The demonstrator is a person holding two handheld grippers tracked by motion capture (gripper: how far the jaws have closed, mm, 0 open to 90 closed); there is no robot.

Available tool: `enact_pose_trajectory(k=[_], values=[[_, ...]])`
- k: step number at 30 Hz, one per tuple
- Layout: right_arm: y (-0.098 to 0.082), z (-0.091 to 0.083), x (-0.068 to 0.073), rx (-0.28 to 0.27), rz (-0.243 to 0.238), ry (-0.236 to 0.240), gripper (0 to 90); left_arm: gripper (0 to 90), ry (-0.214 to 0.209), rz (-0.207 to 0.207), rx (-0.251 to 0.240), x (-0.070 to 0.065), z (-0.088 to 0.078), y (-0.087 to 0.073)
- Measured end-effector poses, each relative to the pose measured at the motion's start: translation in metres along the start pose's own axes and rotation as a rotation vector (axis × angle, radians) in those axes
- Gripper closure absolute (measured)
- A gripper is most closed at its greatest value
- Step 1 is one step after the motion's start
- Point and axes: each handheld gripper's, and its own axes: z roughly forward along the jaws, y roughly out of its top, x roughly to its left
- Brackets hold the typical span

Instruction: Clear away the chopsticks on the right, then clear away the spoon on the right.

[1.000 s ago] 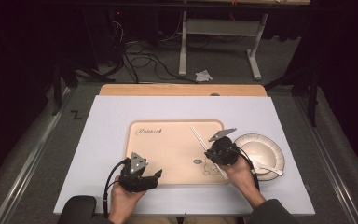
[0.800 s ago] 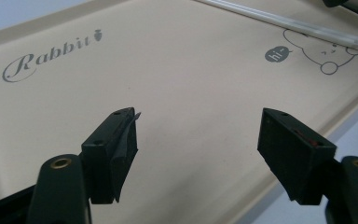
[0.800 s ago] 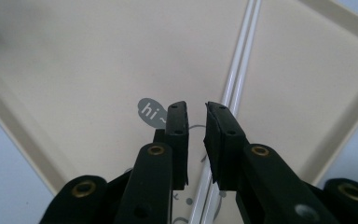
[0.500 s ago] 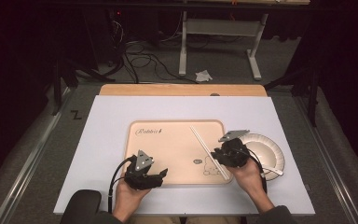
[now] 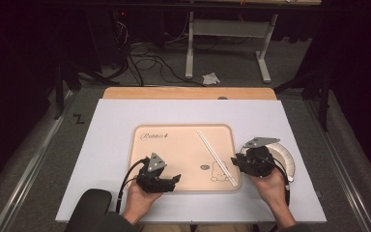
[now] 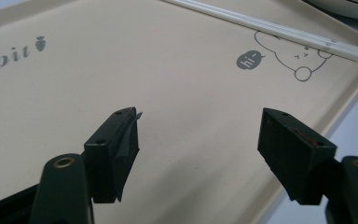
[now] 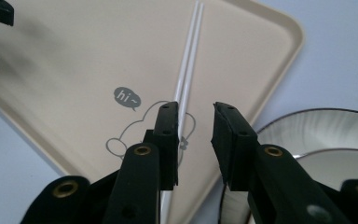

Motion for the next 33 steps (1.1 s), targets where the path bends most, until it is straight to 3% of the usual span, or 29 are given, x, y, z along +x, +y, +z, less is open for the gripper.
enact_pose_trajectory(k=[8,14,20,33], values=[[-0.01,-0.023,-0.017,-0.038,0.044,-0.036,70.8,29.5,-0.024,0.012,0.009,-0.002,0.004,0.003],[-0.017,-0.036,-0.031,-0.033,0.08,-0.079,69.2,29.7,-0.026,0.013,0.008,-0.001,0.006,0.004],[-0.026,-0.044,-0.045,-0.011,0.113,-0.124,68.8,30.0,-0.023,0.0,-0.005,0.002,0.005,0.005],[-0.044,-0.047,-0.059,0.063,0.148,-0.181,65.4,30.1,-0.042,0.032,-0.001,-0.004,0.012,0.01]])
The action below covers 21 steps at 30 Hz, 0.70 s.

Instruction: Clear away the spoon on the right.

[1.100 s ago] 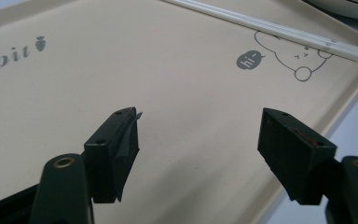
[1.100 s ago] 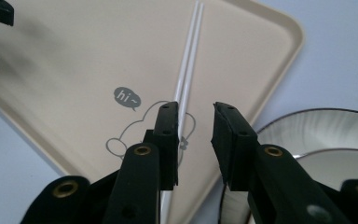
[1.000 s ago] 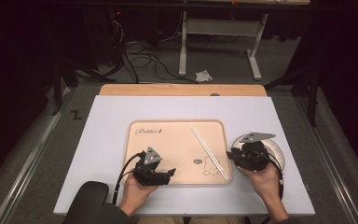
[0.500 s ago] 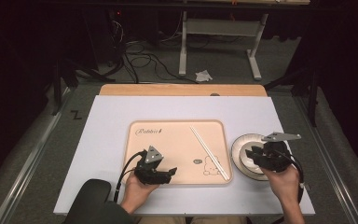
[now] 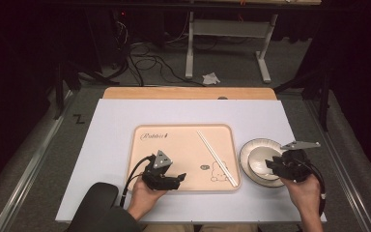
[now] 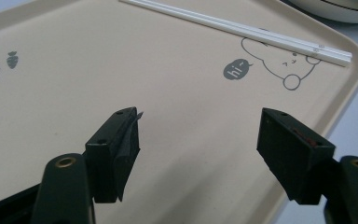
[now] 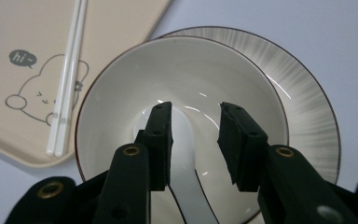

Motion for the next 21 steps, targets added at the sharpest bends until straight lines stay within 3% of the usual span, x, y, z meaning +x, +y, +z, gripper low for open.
enact_pose_trajectory(k=[8,13,21], values=[[-0.012,-0.006,-0.008,0.03,0.022,-0.015,62.2,30.2,-0.023,0.036,0.011,-0.007,0.006,0.004],[-0.013,-0.005,-0.007,0.045,0.008,-0.004,60.7,30.2,-0.02,0.039,0.003,-0.007,0.003,0.004],[-0.011,-0.001,-0.007,0.095,-0.019,0.056,60.2,30.2,-0.017,0.042,0.01,-0.008,0.005,0.004]])
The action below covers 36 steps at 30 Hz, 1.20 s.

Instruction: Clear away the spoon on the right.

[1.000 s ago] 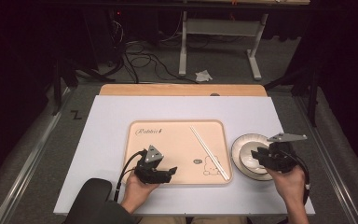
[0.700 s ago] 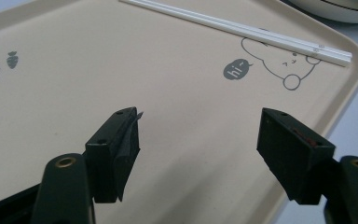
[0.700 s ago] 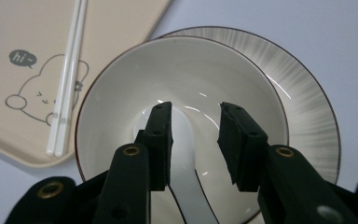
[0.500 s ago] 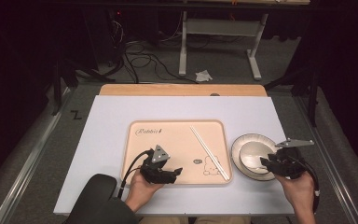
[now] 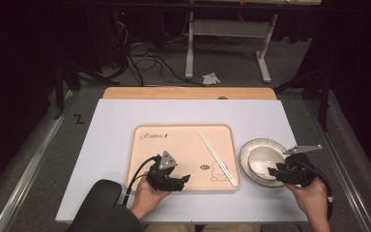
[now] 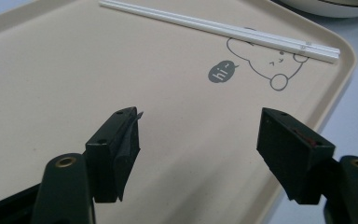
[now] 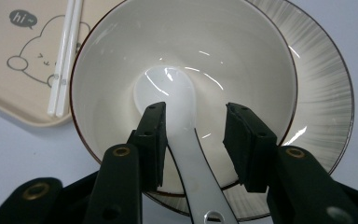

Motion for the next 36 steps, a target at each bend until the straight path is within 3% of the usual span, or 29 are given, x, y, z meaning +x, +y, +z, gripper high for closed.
enact_pose_trajectory(k=[4,14,17,28,36], values=[[0.0,0.002,0.0,0.016,-0.01,0.018,61.1,30.2,0.002,-0.002,-0.001,0.0,0.0,0.0],[0.002,0.008,0.001,0.038,-0.02,0.023,74.4,30.3,0.01,-0.002,-0.004,0.0,0.0,0.0],[0.001,0.006,0.0,0.029,-0.019,0.031,84.1,30.2,0.012,-0.001,-0.004,0.0,-0.001,0.0],[0.002,0.006,0.001,0.029,-0.016,0.029,84.8,30.4,0.013,0.0,-0.006,0.0,-0.001,0.0],[0.003,-0.004,0.003,-0.031,-0.005,0.021,84.9,30.6,0.015,-0.002,-0.008,0.001,-0.001,0.0]])
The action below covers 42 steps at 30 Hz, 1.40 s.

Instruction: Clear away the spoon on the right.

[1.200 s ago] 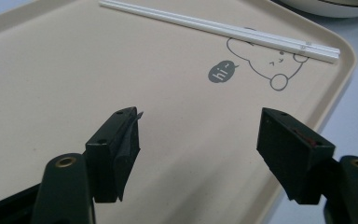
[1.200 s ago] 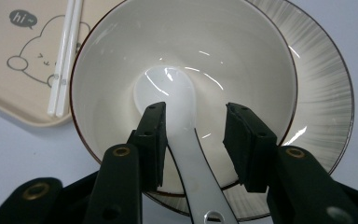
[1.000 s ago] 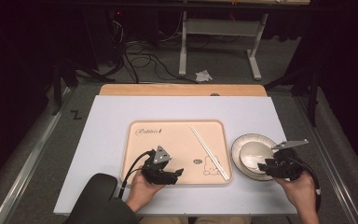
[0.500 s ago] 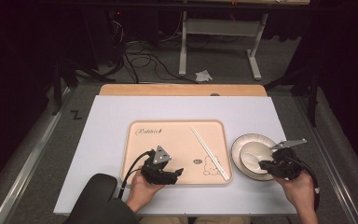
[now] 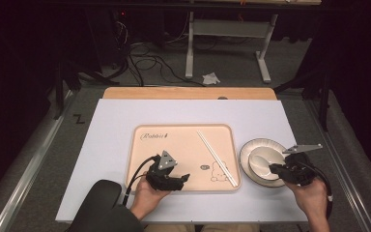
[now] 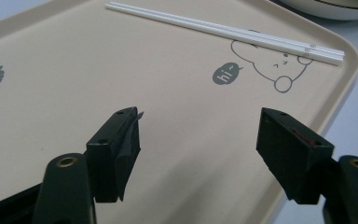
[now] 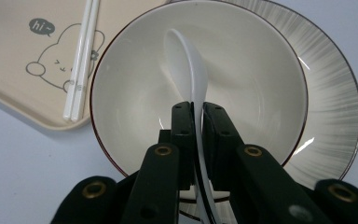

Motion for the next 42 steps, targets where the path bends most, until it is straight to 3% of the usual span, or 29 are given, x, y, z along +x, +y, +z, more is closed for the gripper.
enact_pose_trajectory(k=[14,21,42], values=[[0.008,-0.015,0.006,-0.097,-0.002,0.008,85.4,30.7,0.01,-0.003,0.0,0.0,-0.003,-0.002],[0.012,-0.014,0.005,-0.127,-0.01,0.025,85.5,30.7,0.026,-0.017,-0.003,0.002,-0.006,-0.004],[0.041,0.008,0.021,-0.13,-0.085,0.09,85.5,30.9,0.089,-0.064,-0.008,0.007,-0.023,-0.017]])
